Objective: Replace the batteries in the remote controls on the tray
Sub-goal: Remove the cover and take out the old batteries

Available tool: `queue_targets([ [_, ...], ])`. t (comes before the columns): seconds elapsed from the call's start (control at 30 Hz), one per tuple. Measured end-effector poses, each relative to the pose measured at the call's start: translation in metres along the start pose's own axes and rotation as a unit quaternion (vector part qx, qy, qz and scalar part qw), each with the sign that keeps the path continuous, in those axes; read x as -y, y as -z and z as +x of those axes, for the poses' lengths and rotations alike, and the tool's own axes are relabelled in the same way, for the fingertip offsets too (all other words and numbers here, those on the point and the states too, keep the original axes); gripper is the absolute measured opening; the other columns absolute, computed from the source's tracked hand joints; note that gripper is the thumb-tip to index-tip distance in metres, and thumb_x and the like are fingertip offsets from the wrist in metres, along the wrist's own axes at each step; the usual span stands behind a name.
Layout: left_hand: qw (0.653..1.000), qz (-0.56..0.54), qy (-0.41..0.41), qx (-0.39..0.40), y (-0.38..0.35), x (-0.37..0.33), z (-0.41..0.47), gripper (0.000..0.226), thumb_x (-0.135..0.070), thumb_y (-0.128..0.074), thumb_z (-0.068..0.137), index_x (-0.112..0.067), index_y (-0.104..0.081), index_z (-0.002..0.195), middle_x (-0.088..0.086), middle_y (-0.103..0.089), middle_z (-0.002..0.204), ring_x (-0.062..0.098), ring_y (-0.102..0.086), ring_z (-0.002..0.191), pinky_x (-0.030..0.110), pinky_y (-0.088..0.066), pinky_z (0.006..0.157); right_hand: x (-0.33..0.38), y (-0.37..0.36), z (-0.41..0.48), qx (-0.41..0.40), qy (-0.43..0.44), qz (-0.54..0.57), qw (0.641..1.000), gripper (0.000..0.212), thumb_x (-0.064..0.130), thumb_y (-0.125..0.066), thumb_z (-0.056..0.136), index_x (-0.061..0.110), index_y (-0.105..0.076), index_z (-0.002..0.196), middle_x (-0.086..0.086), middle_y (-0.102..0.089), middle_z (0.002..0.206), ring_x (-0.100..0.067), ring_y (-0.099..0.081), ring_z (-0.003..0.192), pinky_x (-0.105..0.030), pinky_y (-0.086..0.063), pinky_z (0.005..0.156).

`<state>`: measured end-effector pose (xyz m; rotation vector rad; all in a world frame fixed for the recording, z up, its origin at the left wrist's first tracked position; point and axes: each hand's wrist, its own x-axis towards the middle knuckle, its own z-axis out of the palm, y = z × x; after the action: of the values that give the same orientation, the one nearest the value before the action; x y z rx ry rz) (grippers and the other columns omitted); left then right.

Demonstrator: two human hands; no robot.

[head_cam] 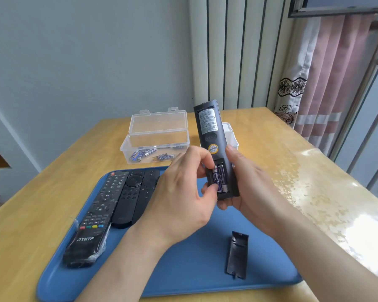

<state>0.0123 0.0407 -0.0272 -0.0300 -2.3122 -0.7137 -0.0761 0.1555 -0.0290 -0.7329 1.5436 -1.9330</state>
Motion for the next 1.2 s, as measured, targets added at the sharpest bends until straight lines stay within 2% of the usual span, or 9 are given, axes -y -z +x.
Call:
queue_targets([
  [0.43, 0.997, -0.068, 0.017, -0.037, 0.001, -0.005, 0.002, 0.024, -0.013, -0.063, 0.08, -0.025, -0.048, 0.095, -0.009, -0.052, 0.075, 0.002, -0.049, 0.066, 0.007, -0.037, 0.06, -0.003, -0.01, -0.004, -0.018, 0.011, -0.07, 0.997, 0.042, 0.04, -0.033, 0.105, 0.01, -0.06, 0.092, 0.006, -0.059, 0.06, -0.01, -0.054, 0.048, -0.028, -0.033, 0.046],
  [0.57, 0.999, -0.048, -0.002, -0.023, -0.004, -0.01, -0.001, 0.044, -0.006, -0.069, 0.076, -0.032, -0.045, 0.103, -0.007, -0.05, 0.078, 0.017, -0.052, 0.066, 0.021, -0.045, 0.06, -0.004, -0.008, -0.001, -0.035, 0.004, -0.032, 0.999, 0.042, 0.047, -0.036, 0.102, 0.018, -0.058, 0.081, -0.005, -0.053, 0.068, -0.023, -0.047, 0.065, -0.029, -0.034, 0.05],
  [0.67, 0.999, -0.045, 0.01, -0.03, -0.006, -0.009, -0.002, 0.054, 0.001, -0.071, 0.074, -0.035, -0.046, 0.106, -0.009, -0.056, 0.088, 0.017, -0.055, 0.075, 0.015, -0.046, 0.061, -0.006, -0.006, 0.0, -0.043, -0.027, 0.004, 0.999, 0.045, 0.051, -0.038, 0.101, 0.021, -0.065, 0.08, -0.008, -0.059, 0.073, -0.028, -0.049, 0.076, -0.032, -0.035, 0.056],
  [0.8, 0.995, -0.081, 0.047, -0.046, -0.006, -0.008, 0.001, 0.05, -0.007, -0.066, 0.072, -0.035, -0.056, 0.112, -0.01, -0.062, 0.084, 0.014, -0.058, 0.071, 0.02, -0.049, 0.062, -0.004, -0.008, 0.0, -0.03, -0.042, 0.038, 0.998, 0.052, 0.054, -0.037, 0.099, 0.019, -0.071, 0.084, -0.008, -0.064, 0.072, -0.024, -0.054, 0.066, -0.03, -0.034, 0.054],
  [0.87, 0.955, -0.243, 0.156, -0.062, -0.003, -0.009, 0.006, 0.048, -0.007, -0.062, 0.072, -0.029, -0.061, 0.115, -0.003, -0.062, 0.077, 0.017, -0.057, 0.064, 0.03, -0.052, 0.06, -0.002, -0.007, -0.001, -0.025, -0.046, 0.054, 0.997, 0.054, 0.053, -0.034, 0.1, 0.016, -0.071, 0.093, -0.006, -0.064, 0.067, -0.018, -0.057, 0.054, -0.026, -0.031, 0.048],
  [1.0, 0.721, -0.593, 0.343, -0.104, 0.006, -0.006, 0.013, 0.026, 0.004, -0.042, 0.084, -0.003, -0.063, 0.099, 0.008, -0.045, 0.068, 0.021, -0.05, 0.06, 0.024, -0.05, 0.051, -0.003, -0.004, 0.001, -0.006, -0.067, 0.09, 0.994, 0.057, 0.055, -0.03, 0.101, 0.011, -0.065, 0.105, -0.009, -0.069, 0.079, -0.021, -0.061, 0.06, -0.023, -0.03, 0.044],
  [1.07, 0.65, -0.647, 0.38, -0.12, 0.009, -0.005, 0.013, 0.019, 0.0, -0.039, 0.087, -0.005, -0.056, 0.091, 0.008, -0.045, 0.068, 0.019, -0.051, 0.057, 0.019, -0.047, 0.045, -0.005, -0.002, 0.002, -0.002, -0.077, 0.1, 0.992, 0.057, 0.056, -0.029, 0.1, 0.012, -0.066, 0.101, -0.013, -0.07, 0.085, -0.022, -0.06, 0.061, -0.021, -0.03, 0.042],
  [1.13, 0.682, -0.612, 0.386, -0.112, 0.009, -0.006, 0.014, 0.012, -0.001, -0.045, 0.089, -0.008, -0.055, 0.087, 0.006, -0.047, 0.067, 0.015, -0.048, 0.051, 0.017, -0.034, 0.039, -0.006, -0.002, 0.002, 0.001, -0.081, 0.1, 0.992, 0.057, 0.056, -0.028, 0.101, 0.012, -0.065, 0.101, -0.014, -0.069, 0.084, -0.022, -0.06, 0.061, -0.021, -0.03, 0.041],
  [1.2, 0.823, -0.455, 0.33, -0.077, 0.006, -0.005, 0.011, 0.015, 0.003, -0.055, 0.086, -0.01, -0.06, 0.083, 0.002, -0.051, 0.066, 0.011, -0.044, 0.048, 0.017, -0.03, 0.039, -0.006, -0.003, 0.003, 0.0, -0.082, 0.096, 0.992, 0.058, 0.055, -0.028, 0.101, 0.011, -0.065, 0.105, -0.013, -0.068, 0.081, -0.021, -0.06, 0.059, -0.022, -0.03, 0.041],
])
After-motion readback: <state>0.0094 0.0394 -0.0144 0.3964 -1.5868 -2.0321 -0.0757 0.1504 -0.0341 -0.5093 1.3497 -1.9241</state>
